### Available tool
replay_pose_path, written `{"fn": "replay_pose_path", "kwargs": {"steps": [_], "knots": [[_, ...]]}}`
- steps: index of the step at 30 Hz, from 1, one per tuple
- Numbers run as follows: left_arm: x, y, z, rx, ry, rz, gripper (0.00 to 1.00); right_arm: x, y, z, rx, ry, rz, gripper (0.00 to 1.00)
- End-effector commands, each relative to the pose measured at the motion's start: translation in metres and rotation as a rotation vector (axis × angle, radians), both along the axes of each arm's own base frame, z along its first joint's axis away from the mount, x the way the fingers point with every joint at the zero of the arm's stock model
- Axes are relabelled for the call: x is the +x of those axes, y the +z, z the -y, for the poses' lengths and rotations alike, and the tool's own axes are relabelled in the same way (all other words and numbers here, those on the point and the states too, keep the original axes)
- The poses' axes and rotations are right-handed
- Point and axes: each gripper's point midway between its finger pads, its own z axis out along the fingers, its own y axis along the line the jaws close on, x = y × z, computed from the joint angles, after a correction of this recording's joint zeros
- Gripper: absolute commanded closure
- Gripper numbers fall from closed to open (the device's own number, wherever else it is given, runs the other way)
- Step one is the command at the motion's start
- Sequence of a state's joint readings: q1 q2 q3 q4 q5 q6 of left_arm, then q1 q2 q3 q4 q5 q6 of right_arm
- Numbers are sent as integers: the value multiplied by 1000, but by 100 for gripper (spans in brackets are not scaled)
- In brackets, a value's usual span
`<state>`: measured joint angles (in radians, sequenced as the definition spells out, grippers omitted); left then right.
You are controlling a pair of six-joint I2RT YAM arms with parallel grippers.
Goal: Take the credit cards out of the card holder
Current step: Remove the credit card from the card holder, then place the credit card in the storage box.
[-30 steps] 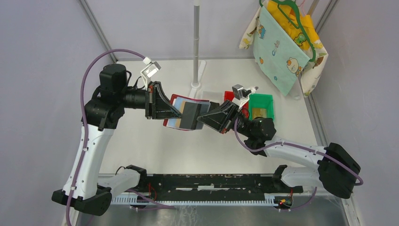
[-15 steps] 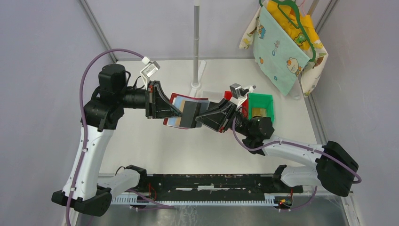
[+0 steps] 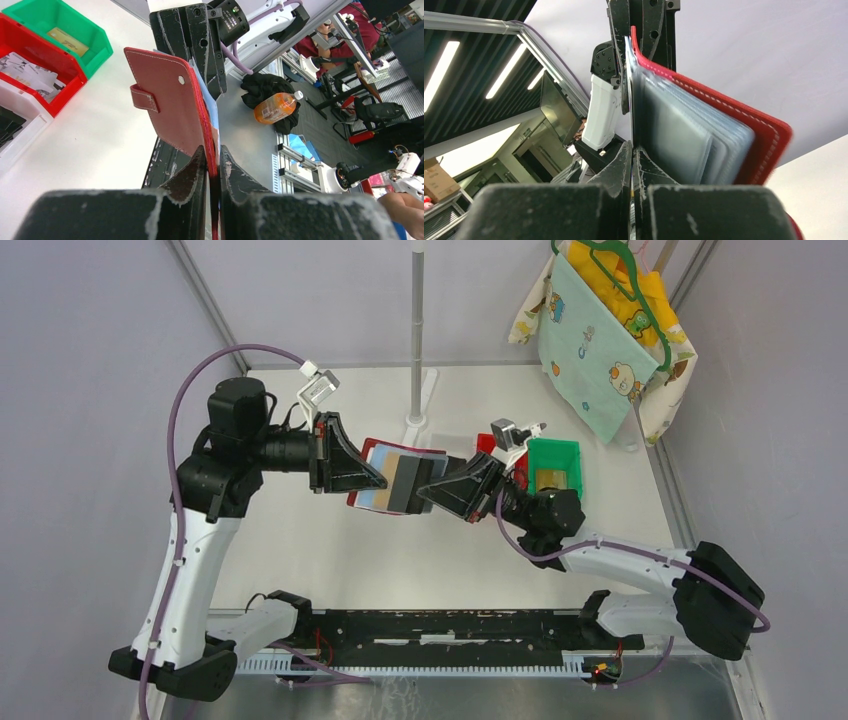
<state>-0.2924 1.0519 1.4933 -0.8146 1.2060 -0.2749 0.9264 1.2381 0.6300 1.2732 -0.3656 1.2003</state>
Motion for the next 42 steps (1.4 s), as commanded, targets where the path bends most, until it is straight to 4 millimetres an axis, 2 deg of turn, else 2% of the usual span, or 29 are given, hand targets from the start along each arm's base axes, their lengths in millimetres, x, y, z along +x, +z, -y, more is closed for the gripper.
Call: {"fn": "replay_pose_path", "kwargs": {"steps": [1, 7, 10, 14, 16, 19, 20, 28, 34, 36, 40, 42], "knots": [[-6, 20, -2, -32, -5, 77, 98, -12, 21, 31, 94, -18, 70, 100], [-6, 23, -2, -34, -4, 89, 98, -8, 7, 45, 48, -57, 66, 100], [-8, 24, -3, -30, -6, 111, 98, 2, -6, 57, -12, -106, 61, 100], [-10, 23, -4, -19, -12, 145, 98, 26, -24, 83, -115, -238, 41, 100], [-11, 22, -5, -15, -18, 164, 98, 54, -46, 93, -274, -348, -8, 100], [-11, 20, -6, -8, -22, 190, 98, 85, -72, 111, -502, -471, -61, 100], [-11, 19, -6, -4, -23, 195, 98, 93, -85, 119, -580, -503, -86, 100], [-12, 15, -8, 14, -29, 234, 98, 138, -144, 209, -979, -835, -237, 100], [-11, 14, -9, 23, -24, 246, 98, 151, -194, 255, -1188, -974, -359, 100], [-12, 14, -9, 25, -22, 246, 98, 153, -202, 270, -1221, -1022, -385, 100], [-13, 14, -9, 25, -22, 248, 98, 159, -203, 292, -1282, -1115, -403, 100], [-13, 15, -9, 24, -23, 248, 98, 162, -201, 292, -1273, -1112, -399, 100]]}}
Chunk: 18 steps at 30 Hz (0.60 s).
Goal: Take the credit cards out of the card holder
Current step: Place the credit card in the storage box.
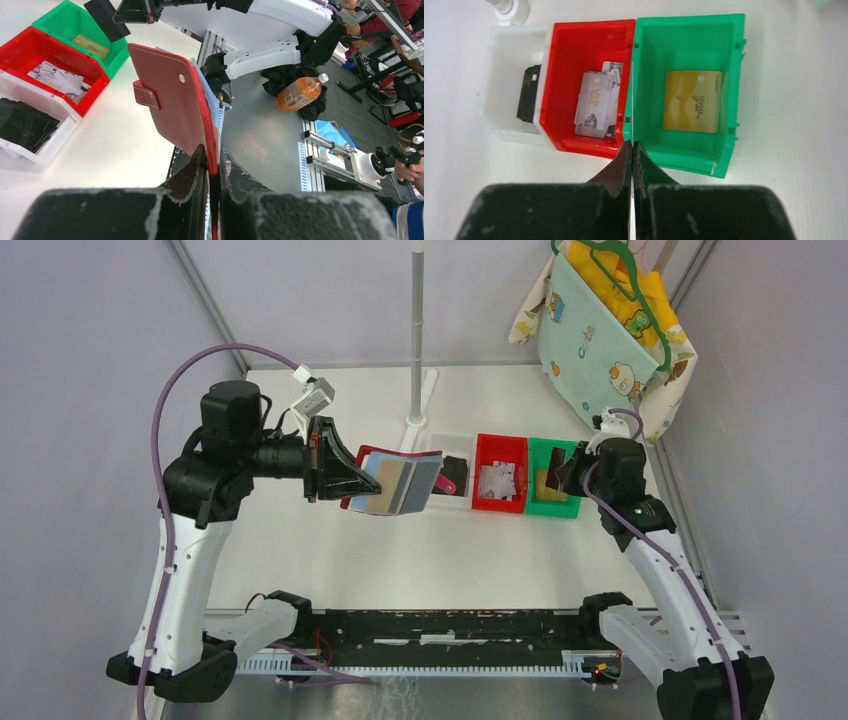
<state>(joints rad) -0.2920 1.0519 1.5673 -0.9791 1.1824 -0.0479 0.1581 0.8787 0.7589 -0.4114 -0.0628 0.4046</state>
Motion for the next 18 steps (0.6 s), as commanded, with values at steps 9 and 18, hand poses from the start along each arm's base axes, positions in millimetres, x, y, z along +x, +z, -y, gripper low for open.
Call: {"fn": "replay_pose_path", "kwargs": {"steps": [9, 18], "knots": [[-8, 18, -3, -23, -11, 116, 98, 17, 26, -78, 229, 270, 92, 100], [-12, 18, -4, -25, -10, 124, 98, 32, 10, -168, 271, 396, 4, 100]]}}
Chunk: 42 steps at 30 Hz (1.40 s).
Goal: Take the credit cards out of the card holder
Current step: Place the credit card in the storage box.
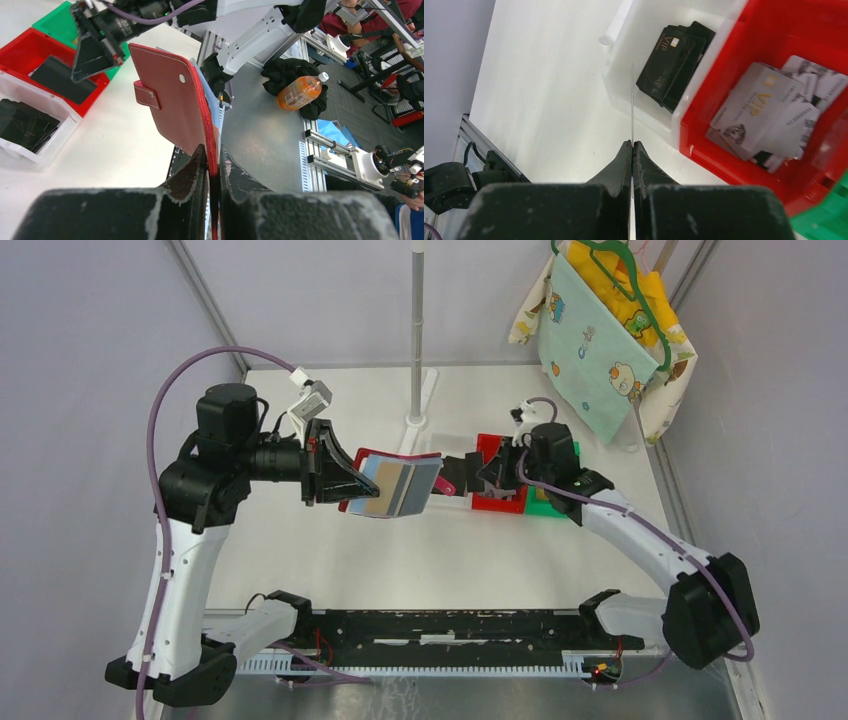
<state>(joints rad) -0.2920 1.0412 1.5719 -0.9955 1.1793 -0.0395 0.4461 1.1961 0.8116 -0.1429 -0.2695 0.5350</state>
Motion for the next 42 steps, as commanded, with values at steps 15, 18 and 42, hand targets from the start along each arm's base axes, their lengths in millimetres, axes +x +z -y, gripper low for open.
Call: {"fn": "replay_pose_path", "kwargs": {"steps": [15, 18, 42], "knots": [[-12, 15, -3, -33, -28, 111, 98, 69, -25, -92, 30, -48, -34, 100], [-14, 17, -3, -35, -26, 122, 98, 72, -33, -94, 12, -66, -40, 100], [-13, 22, -3, -42, -31, 137, 98, 70, 60, -61, -51, -150, 191, 52]]}}
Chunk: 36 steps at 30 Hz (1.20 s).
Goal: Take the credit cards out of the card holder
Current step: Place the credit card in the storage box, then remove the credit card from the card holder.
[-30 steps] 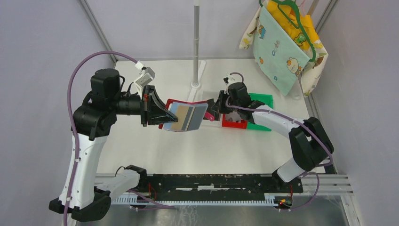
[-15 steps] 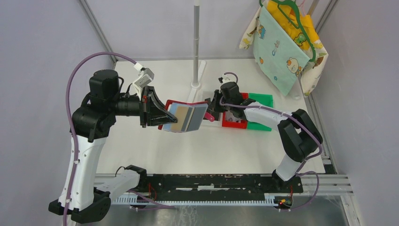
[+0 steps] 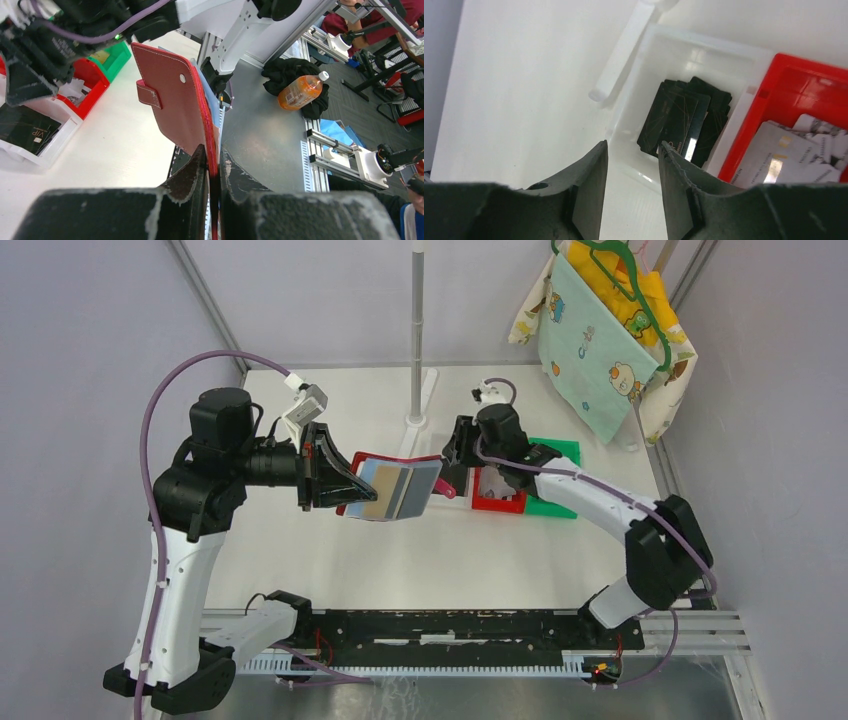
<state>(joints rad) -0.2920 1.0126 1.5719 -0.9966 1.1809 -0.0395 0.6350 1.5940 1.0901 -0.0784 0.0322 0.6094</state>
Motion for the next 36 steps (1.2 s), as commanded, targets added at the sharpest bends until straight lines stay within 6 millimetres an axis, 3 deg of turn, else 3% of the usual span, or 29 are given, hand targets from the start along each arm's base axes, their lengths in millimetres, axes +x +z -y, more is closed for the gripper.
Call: {"fn": "replay_pose_path", "kwargs": {"steps": [1, 4, 9, 12, 15, 18, 22, 33, 36], "knots": [[-4, 18, 0, -33, -30, 111, 98, 2, 99, 11, 66, -20, 228, 48], [-5, 18, 0, -34, -32, 107, 98, -20, 147, 15, 148, 44, 341, 31], [-7, 17, 0, -38, -42, 109, 98, -89, 226, -4, 347, 390, 554, 2], [-10, 16, -1, -41, -50, 105, 98, -136, 266, -11, 445, 614, 651, 2], [-15, 18, -1, -48, -61, 113, 98, -172, 290, -14, 545, 782, 709, 2], [-19, 18, -2, -55, -75, 113, 98, -190, 304, -16, 610, 873, 722, 2], [-23, 17, -2, -59, -89, 106, 98, -207, 308, -20, 672, 983, 712, 2], [-24, 16, -1, -63, -102, 98, 98, -228, 288, -42, 630, 1120, 698, 2], [-24, 17, -1, -65, -107, 92, 98, -230, 287, -46, 634, 1152, 684, 9]]}}
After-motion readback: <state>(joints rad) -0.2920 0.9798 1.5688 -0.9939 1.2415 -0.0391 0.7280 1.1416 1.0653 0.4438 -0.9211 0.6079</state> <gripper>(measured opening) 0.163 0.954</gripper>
